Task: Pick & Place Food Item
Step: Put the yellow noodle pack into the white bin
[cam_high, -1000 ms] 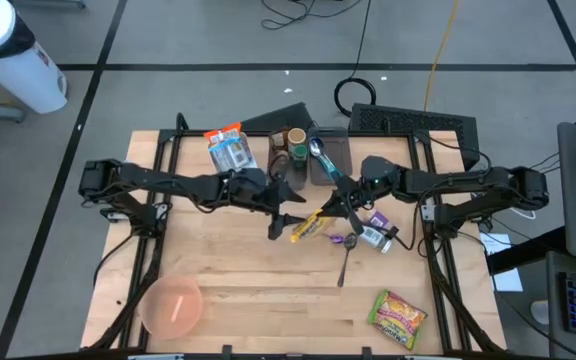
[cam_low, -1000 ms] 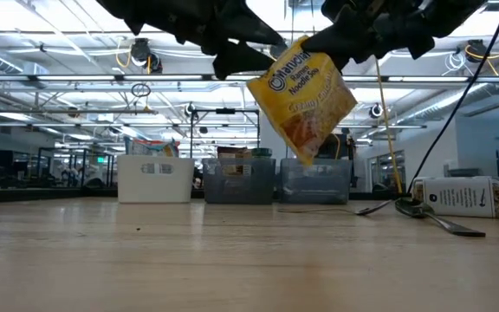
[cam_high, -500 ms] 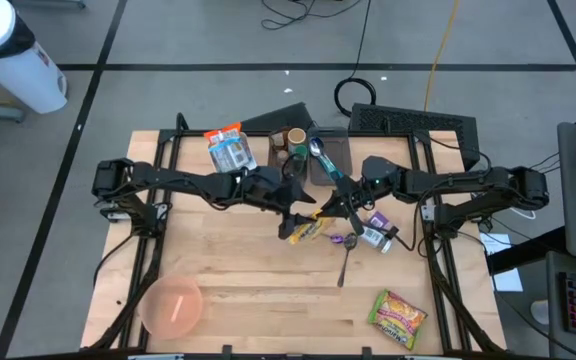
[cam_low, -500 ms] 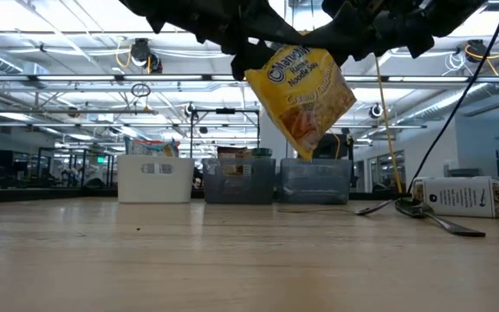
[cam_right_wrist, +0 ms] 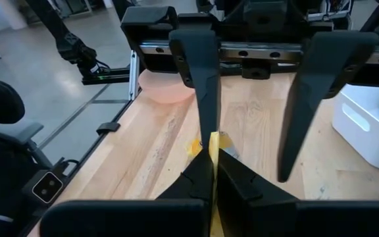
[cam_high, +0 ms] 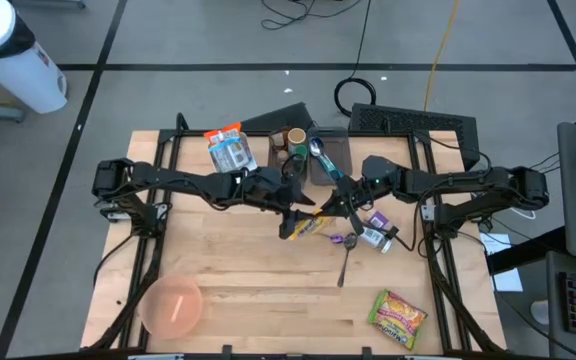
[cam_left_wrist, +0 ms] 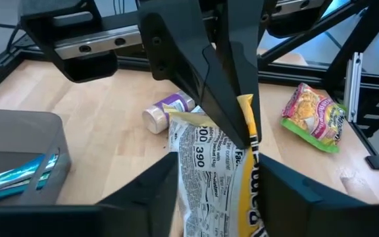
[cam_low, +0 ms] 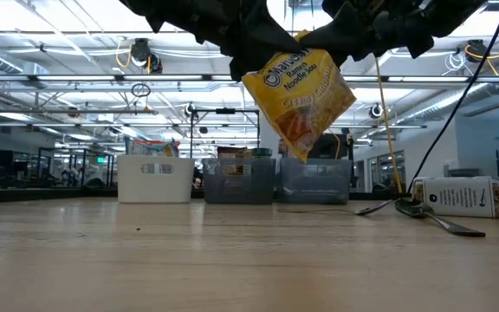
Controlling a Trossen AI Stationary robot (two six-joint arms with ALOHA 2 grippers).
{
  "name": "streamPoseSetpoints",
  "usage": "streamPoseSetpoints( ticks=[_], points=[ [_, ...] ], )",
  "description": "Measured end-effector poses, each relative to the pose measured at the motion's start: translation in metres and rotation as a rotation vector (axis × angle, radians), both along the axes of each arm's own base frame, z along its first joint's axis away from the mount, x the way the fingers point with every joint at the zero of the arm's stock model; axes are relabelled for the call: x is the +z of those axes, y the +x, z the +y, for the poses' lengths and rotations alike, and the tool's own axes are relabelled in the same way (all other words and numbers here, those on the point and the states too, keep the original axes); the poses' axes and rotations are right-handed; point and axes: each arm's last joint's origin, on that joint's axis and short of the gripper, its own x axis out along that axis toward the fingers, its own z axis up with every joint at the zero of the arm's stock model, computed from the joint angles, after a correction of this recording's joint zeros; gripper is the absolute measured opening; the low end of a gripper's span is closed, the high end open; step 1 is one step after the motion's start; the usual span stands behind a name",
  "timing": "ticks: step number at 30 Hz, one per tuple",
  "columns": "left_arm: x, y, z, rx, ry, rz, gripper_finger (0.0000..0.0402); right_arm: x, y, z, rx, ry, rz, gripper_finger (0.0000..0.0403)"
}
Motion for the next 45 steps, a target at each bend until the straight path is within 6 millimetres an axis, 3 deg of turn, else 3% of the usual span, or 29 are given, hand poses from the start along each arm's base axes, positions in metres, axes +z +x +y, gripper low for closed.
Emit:
streamPoseSetpoints(
  ticks=[6,18,25,37,45],
  points=[
    [0.0000,0.0001,-0.0003,-0.002,0.000,-0.001,0.0130,0.0000,0.0000,-0.0002,-0.003,-0.001,0.000,0.0000],
    [0.0003,0.0001,-0.0005,-0.016,0.018,-0.005,0.0072,0.0000,0.0000,-0.0002,-0.003,-0.001,0.000,0.0000],
    [0.0004,0.0001,-0.0005,-0.019,0.022,-0.007,0.0008,-0.0001,0.0000,-0.0004,-0.005,-0.001,0.001,0.0000],
    [0.0005,0.0002,-0.0010,-0.029,0.071,-0.012,0.0003,0.0000,0.0004,-0.0009,-0.032,-0.024,-0.005,0.0002],
    [0.0001,0.0001,-0.0004,-0.022,0.072,-0.009,0.0003,0.0017,0.0009,-0.0011,-0.032,-0.062,-0.035,0.0050]
  ],
)
